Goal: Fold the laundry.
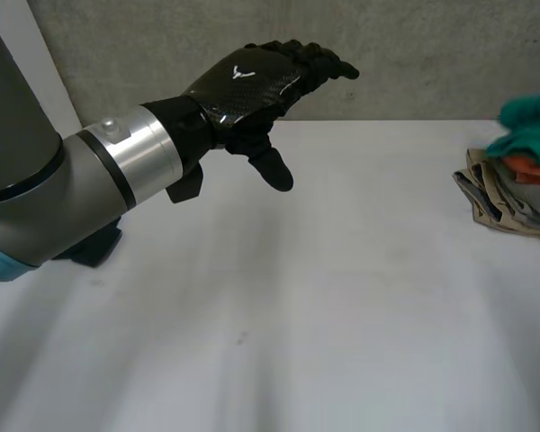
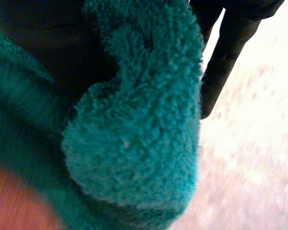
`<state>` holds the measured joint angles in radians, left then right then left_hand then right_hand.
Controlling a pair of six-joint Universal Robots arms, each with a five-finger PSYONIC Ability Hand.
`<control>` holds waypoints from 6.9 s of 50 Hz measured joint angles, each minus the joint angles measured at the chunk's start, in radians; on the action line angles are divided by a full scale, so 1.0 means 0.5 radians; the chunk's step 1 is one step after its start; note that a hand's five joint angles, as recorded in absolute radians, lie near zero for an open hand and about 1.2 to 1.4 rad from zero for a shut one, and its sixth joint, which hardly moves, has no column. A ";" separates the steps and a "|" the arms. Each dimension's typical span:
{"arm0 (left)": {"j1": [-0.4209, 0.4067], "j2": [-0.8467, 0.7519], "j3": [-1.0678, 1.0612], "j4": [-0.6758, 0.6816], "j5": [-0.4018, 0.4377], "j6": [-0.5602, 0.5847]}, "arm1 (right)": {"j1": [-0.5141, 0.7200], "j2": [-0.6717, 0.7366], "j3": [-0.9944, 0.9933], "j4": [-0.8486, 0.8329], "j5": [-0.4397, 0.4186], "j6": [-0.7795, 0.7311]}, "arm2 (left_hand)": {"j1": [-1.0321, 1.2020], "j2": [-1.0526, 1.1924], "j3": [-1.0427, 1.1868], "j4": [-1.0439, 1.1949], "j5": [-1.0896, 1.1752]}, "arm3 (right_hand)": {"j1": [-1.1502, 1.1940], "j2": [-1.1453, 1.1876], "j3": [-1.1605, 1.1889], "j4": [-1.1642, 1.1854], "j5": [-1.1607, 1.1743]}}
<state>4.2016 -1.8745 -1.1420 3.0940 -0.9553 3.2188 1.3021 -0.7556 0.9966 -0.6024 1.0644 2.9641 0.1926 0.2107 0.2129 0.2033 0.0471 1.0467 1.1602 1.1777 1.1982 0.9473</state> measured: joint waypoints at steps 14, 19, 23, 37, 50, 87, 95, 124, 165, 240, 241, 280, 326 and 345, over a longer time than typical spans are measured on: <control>-0.001 -0.007 -0.011 -0.001 0.000 0.003 | -0.189 -0.109 0.259 0.082 -0.200 -0.195 | 0.000 0.000 0.000 0.000 0.000 | -1.620 -1.804 -1.802 -1.829 -1.708; -0.019 0.007 -0.014 -0.004 -0.001 0.000 | -0.191 -0.293 0.290 0.296 -0.095 -0.151 | 0.000 0.000 0.000 0.000 0.000 | -1.650 -1.896 -1.938 -1.982 -1.800; -0.043 0.013 -0.018 -0.008 -0.001 -0.002 | -0.209 -0.400 0.296 0.494 -0.017 -0.130 | 0.000 0.000 0.000 0.000 0.000 | -1.650 -1.896 -1.938 -1.982 -1.800; -0.077 0.093 -0.037 0.003 -0.005 -0.028 | -0.567 -0.766 0.113 1.165 0.812 -0.361 | 0.000 0.000 0.000 0.000 0.000 | -1.650 -1.896 -1.938 -1.980 -1.800; 0.072 0.243 0.218 0.186 -0.728 -0.250 | -0.055 -1.301 0.687 0.151 0.462 -0.387 | 0.000 0.000 0.000 0.000 0.000 | -1.650 -1.897 -1.938 -1.980 -1.800; 1.135 -1.555 0.527 0.784 -1.053 1.557 | 0.879 -1.120 1.643 0.620 0.153 -0.747 | 1.477 1.554 1.528 1.534 1.220 | -1.650 -1.899 -1.938 -1.982 -1.800; 0.928 -1.157 0.320 0.805 -1.023 1.550 | 0.869 -1.130 1.657 0.603 0.149 -0.741 | 1.564 1.955 1.926 1.987 1.747 | -1.650 -1.899 -1.938 -1.982 -1.800; -0.498 -0.683 -0.122 0.366 -1.051 0.455 | 0.868 -1.147 1.621 0.608 0.432 -0.655 | 0.349 0.422 0.426 0.425 0.387 | -1.650 -1.899 -1.938 -1.982 -1.800; 0.757 -0.962 -0.105 -0.061 -0.620 0.854 | 1.807 -0.406 0.961 1.033 0.977 0.161 | 1.448 1.299 1.240 1.264 1.212 | -0.636 -0.644 -0.715 -0.764 -0.697; 0.067 -0.314 -0.983 0.126 -1.188 0.267 | 1.304 0.266 -0.656 1.897 0.562 0.042 | 1.829 1.725 1.709 1.738 1.681 | -0.058 -0.224 -0.305 -0.348 -0.246; 0.066 -0.318 -0.957 0.126 -1.189 0.267 | 1.312 0.269 -0.666 1.894 0.569 0.035 | 1.923 1.936 1.918 1.954 1.858 | 0.086 -0.049 -0.103 -0.142 -0.058; 0.227 0.219 -0.178 0.080 -1.077 0.304 | 1.227 -0.904 -0.264 2.013 0.571 -0.614 | 1.923 1.971 1.955 1.990 1.879 | 0.158 0.014 0.019 -0.001 0.076; 0.219 0.243 -1.444 0.740 -0.988 0.768 | 1.288 -0.606 0.881 1.269 0.633 -0.780 | 1.923 1.977 1.964 1.997 1.879 | 0.166 0.027 0.028 0.001 0.089; 0.006 0.911 -1.725 -0.674 -0.880 1.607 | 1.075 -1.423 1.456 2.391 0.600 -1.541 | 1.923 1.977 1.964 1.997 1.879 | 0.166 0.027 0.028 0.001 0.090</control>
<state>4.2047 -1.4191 -2.0043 2.7572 -1.3955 4.0225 1.8399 -1.4669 1.7246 0.5929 1.3646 2.1936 1.1544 1.1990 1.1947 1.2019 0.9864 1.1297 1.1739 1.1916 1.1987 0.9922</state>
